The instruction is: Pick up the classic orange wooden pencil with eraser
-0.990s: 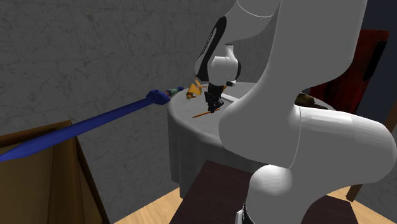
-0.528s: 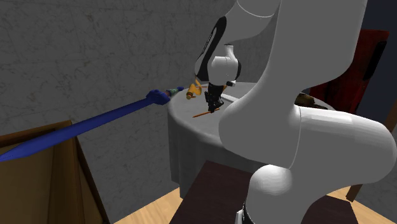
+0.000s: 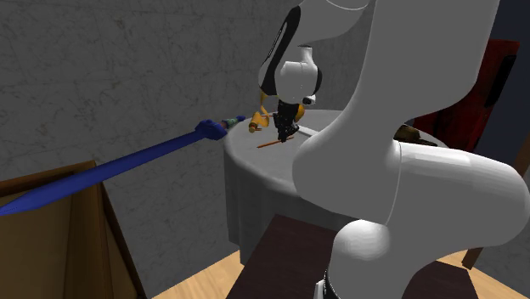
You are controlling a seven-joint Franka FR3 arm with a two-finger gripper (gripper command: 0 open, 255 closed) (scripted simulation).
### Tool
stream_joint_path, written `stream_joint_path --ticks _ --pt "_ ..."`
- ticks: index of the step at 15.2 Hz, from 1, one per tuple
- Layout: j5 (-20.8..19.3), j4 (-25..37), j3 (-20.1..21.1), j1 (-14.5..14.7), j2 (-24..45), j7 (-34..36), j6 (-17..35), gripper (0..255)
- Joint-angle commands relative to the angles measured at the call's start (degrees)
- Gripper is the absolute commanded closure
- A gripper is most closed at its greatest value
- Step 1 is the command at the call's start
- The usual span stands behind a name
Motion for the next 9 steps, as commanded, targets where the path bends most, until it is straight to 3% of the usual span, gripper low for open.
stream_joint_path --ticks 1,9 --pt "1.0 0.3 0.4 -0.3 -1.1 -0.6 -1.3 255" --pt "3.8 1.7 1.1 -1.1 -4.7 -2.2 -5.8 255"
